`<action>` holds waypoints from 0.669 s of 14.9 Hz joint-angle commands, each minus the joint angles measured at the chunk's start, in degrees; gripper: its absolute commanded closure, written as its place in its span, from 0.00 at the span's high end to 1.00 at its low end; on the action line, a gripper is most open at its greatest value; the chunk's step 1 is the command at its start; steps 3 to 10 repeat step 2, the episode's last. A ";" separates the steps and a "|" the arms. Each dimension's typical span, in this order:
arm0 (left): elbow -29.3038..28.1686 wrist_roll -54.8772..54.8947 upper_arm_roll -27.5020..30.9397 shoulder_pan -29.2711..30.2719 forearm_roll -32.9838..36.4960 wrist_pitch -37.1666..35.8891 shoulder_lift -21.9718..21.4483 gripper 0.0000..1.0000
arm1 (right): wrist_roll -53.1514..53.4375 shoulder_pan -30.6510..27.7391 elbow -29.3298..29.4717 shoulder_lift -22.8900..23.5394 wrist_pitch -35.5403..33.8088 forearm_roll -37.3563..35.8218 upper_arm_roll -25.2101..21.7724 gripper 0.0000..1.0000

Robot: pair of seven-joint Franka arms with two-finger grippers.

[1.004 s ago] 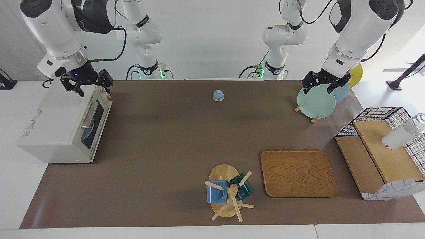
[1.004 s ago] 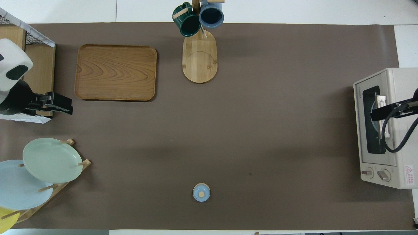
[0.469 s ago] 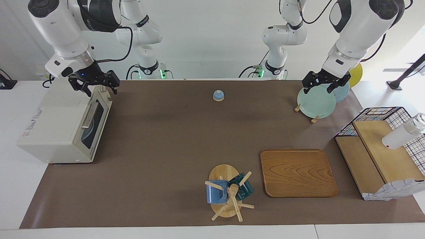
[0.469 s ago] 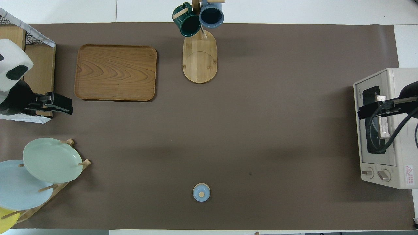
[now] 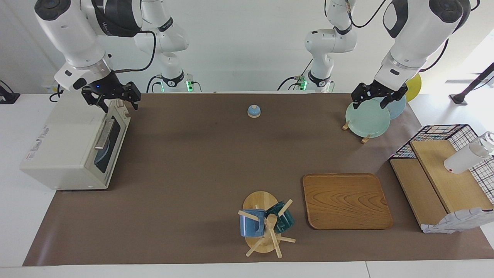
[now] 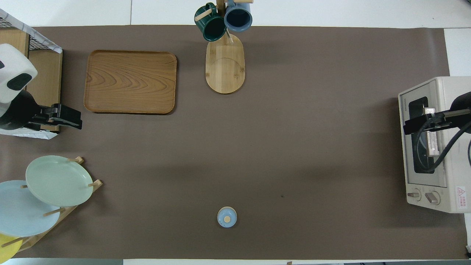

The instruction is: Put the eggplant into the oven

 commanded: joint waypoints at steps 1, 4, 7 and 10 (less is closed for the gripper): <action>-0.96 0.23 -0.30 0.68 -0.10 0.01 -1.34 1.00 | 0.52 -0.04 -0.98 -1.12 -0.13 -1.10 0.48 1.00; -0.96 0.23 -0.30 0.68 -0.10 0.01 -1.34 1.00 | 0.52 -0.04 -0.98 -1.12 -0.21 -1.11 0.66 1.00; -0.96 0.23 -0.30 0.68 -0.10 0.01 -1.34 1.00 | 0.52 -0.04 -0.98 -1.12 -0.21 -1.11 0.66 1.00; -0.96 0.23 -0.30 0.68 -0.10 0.01 -1.34 1.00 | 0.52 -0.04 -0.98 -1.12 -0.21 -1.11 0.66 1.00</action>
